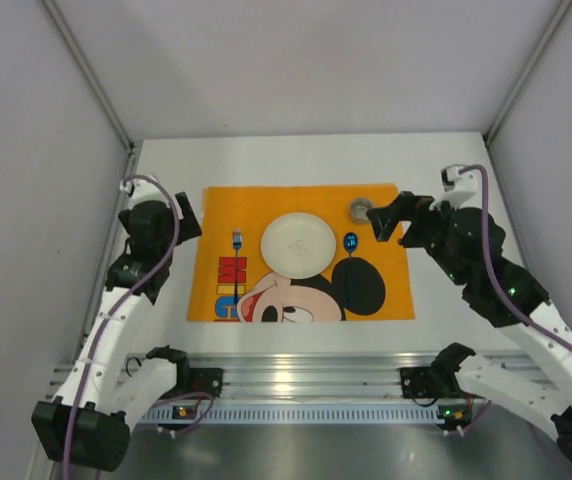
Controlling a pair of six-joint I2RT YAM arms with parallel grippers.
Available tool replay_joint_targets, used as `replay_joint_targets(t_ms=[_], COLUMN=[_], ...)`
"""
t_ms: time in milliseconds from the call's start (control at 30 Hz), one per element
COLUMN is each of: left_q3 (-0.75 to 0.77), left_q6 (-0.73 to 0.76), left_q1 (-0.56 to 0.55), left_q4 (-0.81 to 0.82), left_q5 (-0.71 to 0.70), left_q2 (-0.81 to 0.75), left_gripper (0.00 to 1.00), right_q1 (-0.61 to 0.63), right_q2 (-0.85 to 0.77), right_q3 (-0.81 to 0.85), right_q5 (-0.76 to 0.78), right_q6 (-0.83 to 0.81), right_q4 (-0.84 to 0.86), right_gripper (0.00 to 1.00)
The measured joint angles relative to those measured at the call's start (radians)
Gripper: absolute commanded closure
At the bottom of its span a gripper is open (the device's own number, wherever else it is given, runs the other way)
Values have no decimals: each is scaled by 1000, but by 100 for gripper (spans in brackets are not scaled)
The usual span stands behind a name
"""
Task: Set the dinner table for one person
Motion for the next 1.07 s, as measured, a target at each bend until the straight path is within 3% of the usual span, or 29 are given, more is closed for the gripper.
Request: replay_joint_targets(t_ms=[100, 233, 433, 533, 633, 1067], left_q3=[-291, -571, -662, -661, -678, -684], left_q6=[88, 194, 239, 252, 268, 270], left_q1=[0, 5, 36, 43, 60, 100], left_q4=[316, 673, 1101, 1212, 1430, 1593], left_q5=[-16, -15, -24, -14, 23, 113], left_q2=[-51, 31, 446, 528, 604, 643], left_gripper=[2, 1, 3, 3, 2, 2], right_q1=[-3, -2, -2, -2, -2, -12], right_q2=[-167, -220, -222, -213, -185, 38], right_q3=[-172, -370, -407, -387, -363, -225], right_q5=[108, 178, 206, 225, 234, 236], right_q6=[15, 18, -5, -26, -45, -159], right_q4=[106, 109, 86, 87, 90, 97], right_gripper=[0, 0, 0, 0, 1, 0])
